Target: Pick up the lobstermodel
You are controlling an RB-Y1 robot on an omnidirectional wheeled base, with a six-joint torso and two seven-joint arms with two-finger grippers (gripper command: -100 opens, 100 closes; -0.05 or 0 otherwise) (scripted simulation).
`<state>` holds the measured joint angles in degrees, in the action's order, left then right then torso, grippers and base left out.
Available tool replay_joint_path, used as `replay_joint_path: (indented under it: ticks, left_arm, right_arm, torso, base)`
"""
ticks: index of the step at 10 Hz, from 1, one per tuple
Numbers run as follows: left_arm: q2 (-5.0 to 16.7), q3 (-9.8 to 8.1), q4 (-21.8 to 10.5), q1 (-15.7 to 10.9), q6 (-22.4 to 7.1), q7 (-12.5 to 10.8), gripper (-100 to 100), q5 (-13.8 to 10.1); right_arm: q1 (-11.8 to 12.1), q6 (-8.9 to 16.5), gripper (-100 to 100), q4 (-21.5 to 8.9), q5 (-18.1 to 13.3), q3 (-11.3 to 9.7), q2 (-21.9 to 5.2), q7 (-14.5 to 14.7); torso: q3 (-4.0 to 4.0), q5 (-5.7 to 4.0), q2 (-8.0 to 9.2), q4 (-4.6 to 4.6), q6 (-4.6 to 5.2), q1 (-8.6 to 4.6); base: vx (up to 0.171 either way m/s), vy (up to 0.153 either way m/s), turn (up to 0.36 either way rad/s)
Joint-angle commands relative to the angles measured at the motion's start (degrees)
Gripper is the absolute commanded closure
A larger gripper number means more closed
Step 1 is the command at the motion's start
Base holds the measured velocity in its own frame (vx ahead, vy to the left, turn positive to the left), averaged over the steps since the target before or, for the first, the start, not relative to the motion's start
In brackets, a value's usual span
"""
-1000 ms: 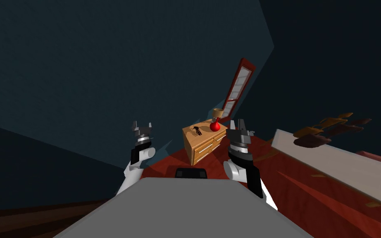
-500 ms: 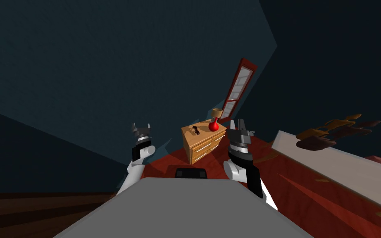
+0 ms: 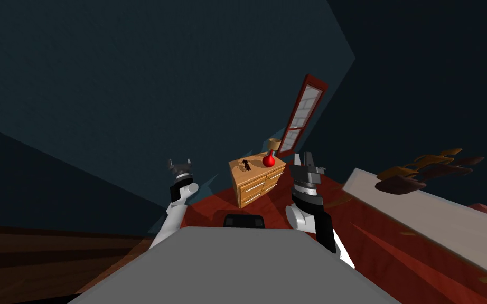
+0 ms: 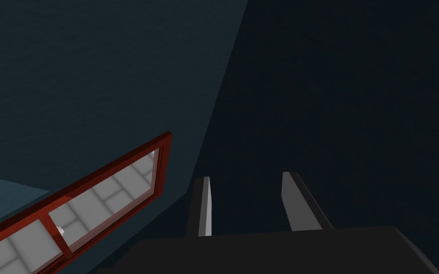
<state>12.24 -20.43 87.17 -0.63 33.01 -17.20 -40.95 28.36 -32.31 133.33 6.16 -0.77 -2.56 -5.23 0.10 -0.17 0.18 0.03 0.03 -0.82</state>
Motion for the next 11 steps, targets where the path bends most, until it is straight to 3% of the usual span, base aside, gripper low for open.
replay_joint_path:
  ticks: [1,3,4,5,7,8,9,11]
  left_arm:
    - [-0.2,-0.93,-1.8,-0.6,-1.0,-0.1,-100,-1.3]
    - [-0.3,-3.12,-6.0,-4.3,-2.8,-0.7,-100,-5.0]
    - [-0.3,-3.12,-7.7,-4.3,-2.8,-0.7,-100,-5.0]
    - [-0.4,-4.16,-10.2,-6.1,-3.9,-0.7,-100,-6.7]
    - [-0.8,-6.15,-15.2,-9.6,-6.4,-0.4,-100,-9.7]
    - [-0.8,-6.15,-16.5,-9.6,-6.4,-0.4,-100,-9.7]
    - [-1.1,-7.08,-18.0,-11.2,-7.7,-0.1,-100,-11.0]
    - [-1.1,-7.08,-19.2,-11.2,-7.7,-0.1,-100,-11.0]
  right_arm:
    - [0.0,0.0,0,0.0,0.0,0.0,0.0,0.0]
    - [0.0,0.0,0,0.0,0.0,0.0,0.0,0.0]
    - [0.0,0.0,0,0.0,0.0,0.0,0.0,0.0]
    - [0.0,0.0,0,0.0,0.0,0.0,0.0,0.0]
    - [0.0,0.0,0,0.0,0.0,0.0,0.0,0.0]
    - [0.0,0.0,0,0.0,0.0,0.0,0.0,0.0]
    - [0.0,0.0,0,0.0,0.0,0.0,0.0,0.0]
    - [0.0,0.0,0,0.0,0.0,0.0,0.0,0.0]
  torso:
    - [0.00,0.00,0.00,0.00,0.00,0.00]
    - [0.00,-0.02,-0.01,0.01,0.01,0.00]
    - [-0.02,-0.07,-0.06,0.00,0.02,-0.31]
    - [-0.01,-0.06,-0.04,0.00,0.00,-0.08]
    - [-0.03,-0.09,-0.06,-0.01,0.02,-0.38]
    - [0.03,-0.13,0.05,0.01,0.02,-0.50]
    - [0.04,-0.10,0.04,0.02,0.01,-0.23]
    - [-0.05,-0.03,-0.13,-0.01,0.00,0.10]
  base:
    - [-0.076,-0.213,0.034]
    - [-0.048,-0.255,0.018]
    - [-0.053,-0.224,0.020]
    - [-0.056,-0.220,-0.008]
    - [-0.067,-0.335,-0.011]
    - [-0.072,-0.255,0.003]
    - [-0.054,-0.241,-0.021]
    - [-0.009,-0.117,-0.003]
